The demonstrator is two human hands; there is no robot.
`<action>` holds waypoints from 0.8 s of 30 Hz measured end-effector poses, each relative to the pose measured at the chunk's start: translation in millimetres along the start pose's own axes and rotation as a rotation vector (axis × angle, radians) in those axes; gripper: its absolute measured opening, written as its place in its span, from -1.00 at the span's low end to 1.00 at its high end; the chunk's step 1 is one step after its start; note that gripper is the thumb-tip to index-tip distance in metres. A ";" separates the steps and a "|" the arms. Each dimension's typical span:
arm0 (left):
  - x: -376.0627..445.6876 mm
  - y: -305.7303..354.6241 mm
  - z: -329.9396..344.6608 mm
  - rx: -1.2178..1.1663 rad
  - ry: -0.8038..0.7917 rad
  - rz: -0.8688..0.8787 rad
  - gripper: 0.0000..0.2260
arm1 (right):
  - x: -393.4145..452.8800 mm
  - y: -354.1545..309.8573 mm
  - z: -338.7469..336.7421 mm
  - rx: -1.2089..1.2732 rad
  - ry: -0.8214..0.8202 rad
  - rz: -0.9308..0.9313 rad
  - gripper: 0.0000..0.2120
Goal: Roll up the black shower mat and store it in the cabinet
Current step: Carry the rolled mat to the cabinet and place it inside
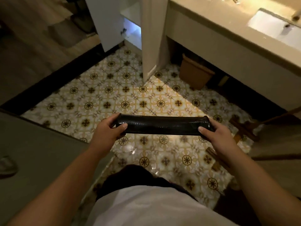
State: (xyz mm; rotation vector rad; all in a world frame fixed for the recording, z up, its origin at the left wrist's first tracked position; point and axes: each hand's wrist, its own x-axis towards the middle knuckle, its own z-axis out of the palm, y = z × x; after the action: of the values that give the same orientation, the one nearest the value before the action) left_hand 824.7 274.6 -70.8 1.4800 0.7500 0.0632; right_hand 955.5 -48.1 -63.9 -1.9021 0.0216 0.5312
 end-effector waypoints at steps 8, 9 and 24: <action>69.0 17.4 -15.1 -0.096 0.199 -0.033 -0.62 | 119.7 -52.7 38.7 -0.046 -0.194 -0.064 -0.74; 80.6 19.2 -21.0 -0.108 0.221 -0.037 -0.65 | 135.2 -60.0 47.7 -0.060 -0.212 -0.074 -0.74; 204.6 70.1 -109.9 -0.162 0.516 -0.078 -0.58 | 323.5 -191.0 186.4 -0.156 -0.514 -0.156 -0.79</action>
State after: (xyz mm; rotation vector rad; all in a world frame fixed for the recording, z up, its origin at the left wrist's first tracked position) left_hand 958.1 477.0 -82.1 1.2875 1.1875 0.4490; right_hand 1231.0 268.0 -70.1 -1.8456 -0.5110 0.9200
